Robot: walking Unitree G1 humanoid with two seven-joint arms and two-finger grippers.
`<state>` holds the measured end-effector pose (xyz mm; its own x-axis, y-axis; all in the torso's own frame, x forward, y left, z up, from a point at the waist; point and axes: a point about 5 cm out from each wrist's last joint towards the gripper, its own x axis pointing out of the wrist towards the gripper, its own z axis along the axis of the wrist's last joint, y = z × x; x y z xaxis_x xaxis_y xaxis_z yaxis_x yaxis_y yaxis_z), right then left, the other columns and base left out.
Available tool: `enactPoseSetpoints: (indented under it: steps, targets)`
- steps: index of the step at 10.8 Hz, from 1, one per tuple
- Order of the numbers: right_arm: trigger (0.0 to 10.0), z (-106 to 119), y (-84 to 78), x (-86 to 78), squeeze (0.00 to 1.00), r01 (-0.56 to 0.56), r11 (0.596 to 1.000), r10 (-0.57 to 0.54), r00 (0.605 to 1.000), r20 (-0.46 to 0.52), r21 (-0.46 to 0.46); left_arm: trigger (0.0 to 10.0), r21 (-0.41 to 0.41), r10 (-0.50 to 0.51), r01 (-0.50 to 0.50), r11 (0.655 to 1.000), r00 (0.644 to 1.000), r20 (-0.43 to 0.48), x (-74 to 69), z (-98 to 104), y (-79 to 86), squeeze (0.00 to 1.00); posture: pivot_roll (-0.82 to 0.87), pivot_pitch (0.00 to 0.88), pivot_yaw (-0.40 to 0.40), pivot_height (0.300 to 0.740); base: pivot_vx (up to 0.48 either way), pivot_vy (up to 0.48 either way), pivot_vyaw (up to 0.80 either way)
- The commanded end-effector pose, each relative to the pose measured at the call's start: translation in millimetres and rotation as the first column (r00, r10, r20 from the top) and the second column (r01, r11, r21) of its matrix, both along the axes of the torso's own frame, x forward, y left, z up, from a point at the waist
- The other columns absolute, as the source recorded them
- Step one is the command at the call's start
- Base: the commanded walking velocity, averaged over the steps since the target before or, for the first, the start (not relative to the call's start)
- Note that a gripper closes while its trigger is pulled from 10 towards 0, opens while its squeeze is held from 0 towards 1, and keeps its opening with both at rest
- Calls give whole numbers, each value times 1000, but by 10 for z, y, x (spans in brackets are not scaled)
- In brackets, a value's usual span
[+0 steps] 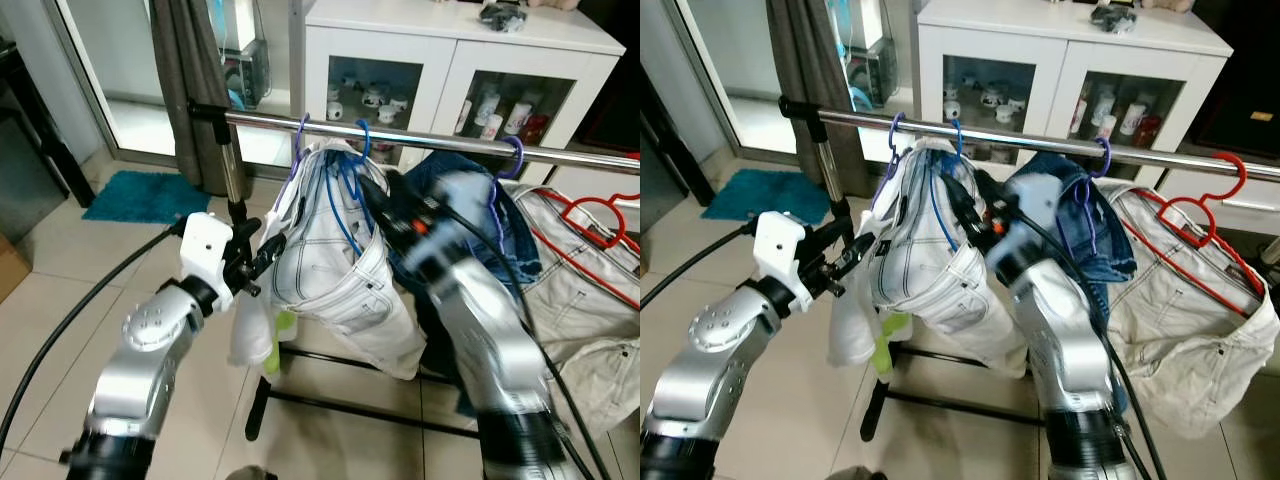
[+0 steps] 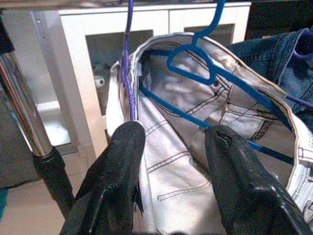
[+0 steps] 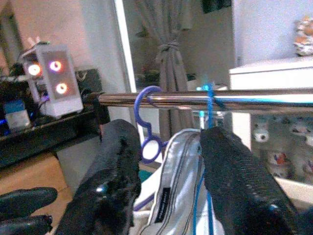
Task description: Hang hanger
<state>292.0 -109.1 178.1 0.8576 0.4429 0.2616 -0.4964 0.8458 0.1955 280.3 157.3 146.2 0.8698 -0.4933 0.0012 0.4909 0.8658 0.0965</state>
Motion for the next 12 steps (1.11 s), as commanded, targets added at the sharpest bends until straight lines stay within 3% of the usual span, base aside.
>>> enactPoseSetpoints:
  steps: [1, 2, 5, 8, 12]
  targets:
    - [10000, 76, -64, -35, 1000, 35, 999, -36, 999, 11, 28, 10000, 2, 8, -9, 1000, 1000, 17, -15, 36, -16, 0, -11, 41, 7, 740, 0, 0, 0]
    - [10000, 72, -125, -84, 1000, 66, 997, -66, 998, -2, 40, 10000, 5, 11, -11, 1000, 1000, 17, -31, 21, -37, 0, -15, 42, 4, 740, 0, -289, 0]
    - [10000, -47, -120, -127, 1000, 63, 994, -69, 995, -67, -94, 10000, 20, 14, -15, 1000, 1000, 21, -43, 18, -54, 0, -15, 34, -2, 740, 0, -311, 0]
    - [10000, -67, -93, -133, 1000, 59, 992, -68, 995, -79, -114, 10000, 46, 10, -11, 999, 1000, 23, -37, 13, -39, 0, -5, 25, 4, 740, 0, -314, 0]
    - [10000, -51, -41, -140, 1000, 19, 991, -24, 999, -40, -134, 10000, 46, -2, 1, 999, 1000, 12, -40, -6, -27, 0, -5, 9, -1, 740, 0, 0, 0]
